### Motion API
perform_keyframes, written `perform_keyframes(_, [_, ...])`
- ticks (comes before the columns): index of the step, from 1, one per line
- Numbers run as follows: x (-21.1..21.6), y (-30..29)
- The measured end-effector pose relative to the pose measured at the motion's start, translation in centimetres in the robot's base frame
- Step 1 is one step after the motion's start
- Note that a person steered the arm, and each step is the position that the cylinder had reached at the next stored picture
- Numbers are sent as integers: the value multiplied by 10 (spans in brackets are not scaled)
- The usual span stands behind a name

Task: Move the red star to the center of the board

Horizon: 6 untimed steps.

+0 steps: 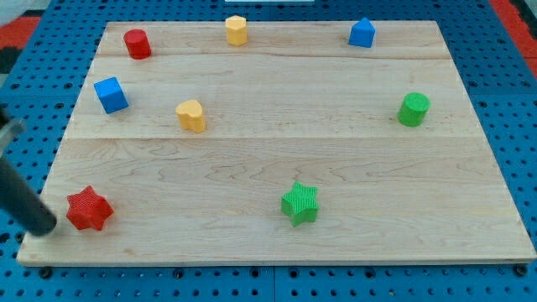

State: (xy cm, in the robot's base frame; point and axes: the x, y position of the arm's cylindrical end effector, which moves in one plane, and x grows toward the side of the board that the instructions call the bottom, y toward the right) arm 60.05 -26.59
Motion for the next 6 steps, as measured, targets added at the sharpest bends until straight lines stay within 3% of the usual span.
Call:
perform_keyframes(1, [-7,43])
perform_keyframes(2, [-48,45])
perform_keyframes(4, [-73,22])
perform_keyframes(6, [-99,166])
